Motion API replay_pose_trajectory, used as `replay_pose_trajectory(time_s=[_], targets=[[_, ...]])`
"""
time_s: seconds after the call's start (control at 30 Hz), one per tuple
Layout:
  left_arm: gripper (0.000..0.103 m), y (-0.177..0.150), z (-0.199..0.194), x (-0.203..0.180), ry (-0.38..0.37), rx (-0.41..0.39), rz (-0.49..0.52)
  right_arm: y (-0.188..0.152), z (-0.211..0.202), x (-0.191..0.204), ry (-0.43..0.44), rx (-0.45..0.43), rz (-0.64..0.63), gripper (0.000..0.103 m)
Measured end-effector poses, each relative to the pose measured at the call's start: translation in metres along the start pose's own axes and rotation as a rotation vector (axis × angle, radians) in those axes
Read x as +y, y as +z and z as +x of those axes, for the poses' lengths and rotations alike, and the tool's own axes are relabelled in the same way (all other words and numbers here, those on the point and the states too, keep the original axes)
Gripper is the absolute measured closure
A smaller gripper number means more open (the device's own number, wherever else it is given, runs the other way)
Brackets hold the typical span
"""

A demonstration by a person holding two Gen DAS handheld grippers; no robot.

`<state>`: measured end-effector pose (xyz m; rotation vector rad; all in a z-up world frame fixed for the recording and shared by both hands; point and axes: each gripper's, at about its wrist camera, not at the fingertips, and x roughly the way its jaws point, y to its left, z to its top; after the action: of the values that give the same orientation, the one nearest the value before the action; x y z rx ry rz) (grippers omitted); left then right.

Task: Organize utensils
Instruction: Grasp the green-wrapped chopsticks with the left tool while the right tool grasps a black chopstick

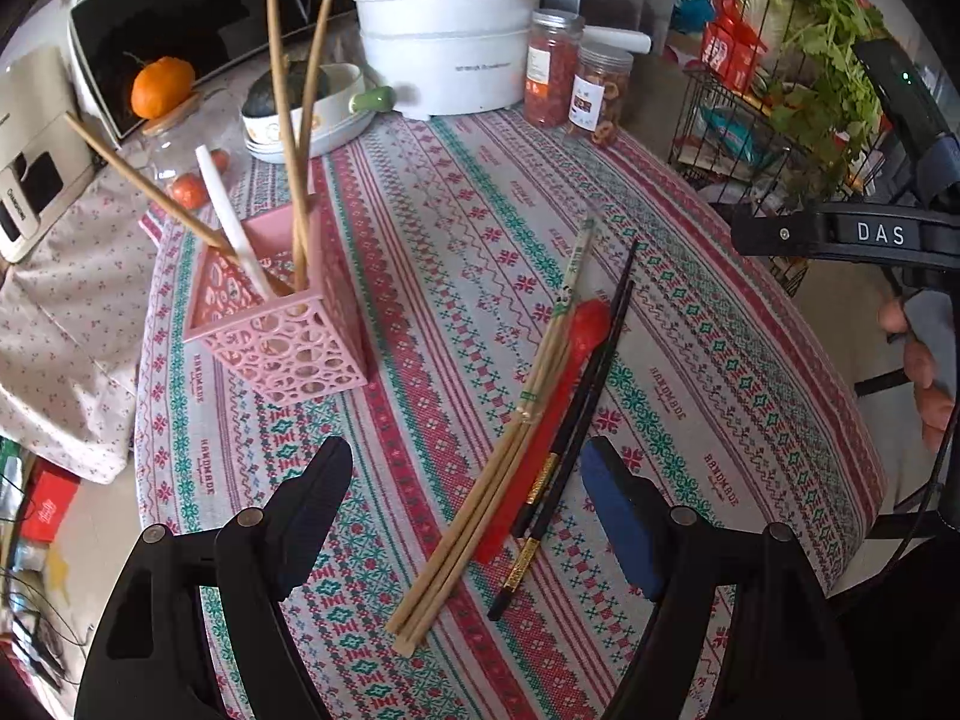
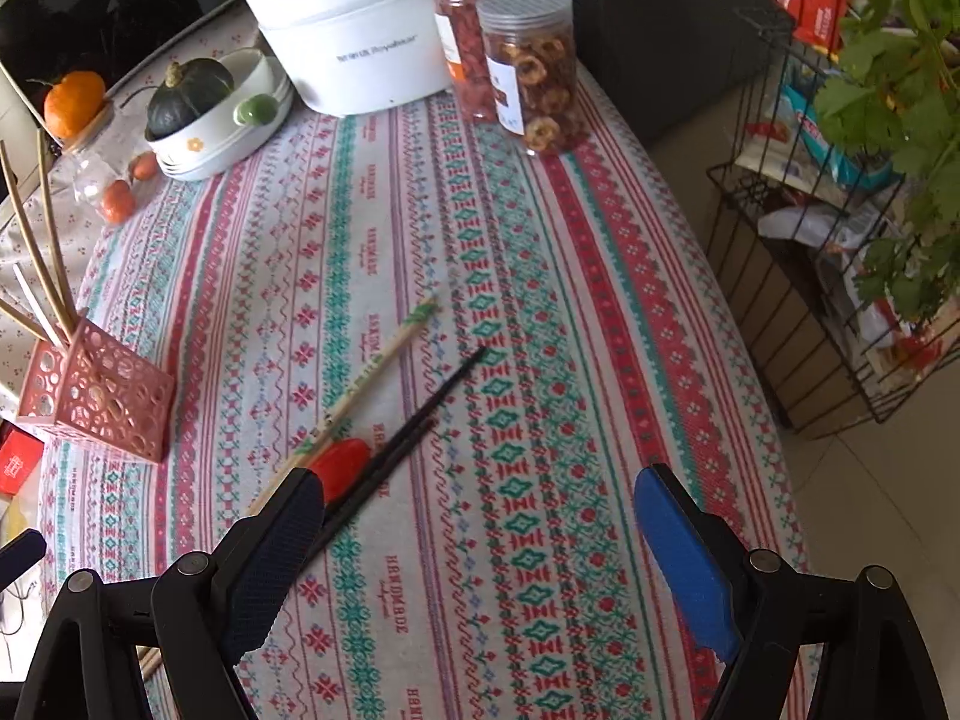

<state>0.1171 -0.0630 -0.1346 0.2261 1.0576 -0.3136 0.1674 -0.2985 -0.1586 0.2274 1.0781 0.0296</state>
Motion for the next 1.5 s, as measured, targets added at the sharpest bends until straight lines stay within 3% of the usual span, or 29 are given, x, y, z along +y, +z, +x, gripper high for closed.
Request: replay_pose_trajectory(time_s=[0.13, 0.27, 0.53, 0.67, 0.87, 1.13, 1.5], targets=[[0.028, 0.027, 0.019, -0.026, -0.04, 0.023, 0.021, 0.002, 0.011, -0.017, -0.058, 0.026, 0.011, 0.015], [0.052, 0.062, 0.051, -0.038, -0.083, 0.08, -0.009, 0.004, 0.025, -0.039, -0.064, 0.079, 0.066, 0.015], [0.082, 0.111, 0.116, -0.049, -0.115, 0.107, -0.021, 0.014, 0.033, -0.069, -0.062, 0.104, 0.149, 0.015], [0.084, 0.128, 0.14, -0.057, -0.133, 0.108, -0.016, 0.017, 0.038, -0.075, -0.049, 0.118, 0.166, 0.015], [0.084, 0.145, 0.167, -0.066, -0.084, 0.138, 0.009, 0.016, 0.044, -0.073, -0.064, 0.131, 0.153, 0.015], [0.093, 0.139, 0.155, -0.065, -0.038, 0.115, 0.059, 0.017, 0.049, -0.059, -0.077, 0.14, 0.104, 0.015], [0.095, 0.101, 0.05, -0.03, -0.084, -0.046, 0.043, 0.014, 0.053, -0.03, -0.058, 0.151, 0.037, 0.015]])
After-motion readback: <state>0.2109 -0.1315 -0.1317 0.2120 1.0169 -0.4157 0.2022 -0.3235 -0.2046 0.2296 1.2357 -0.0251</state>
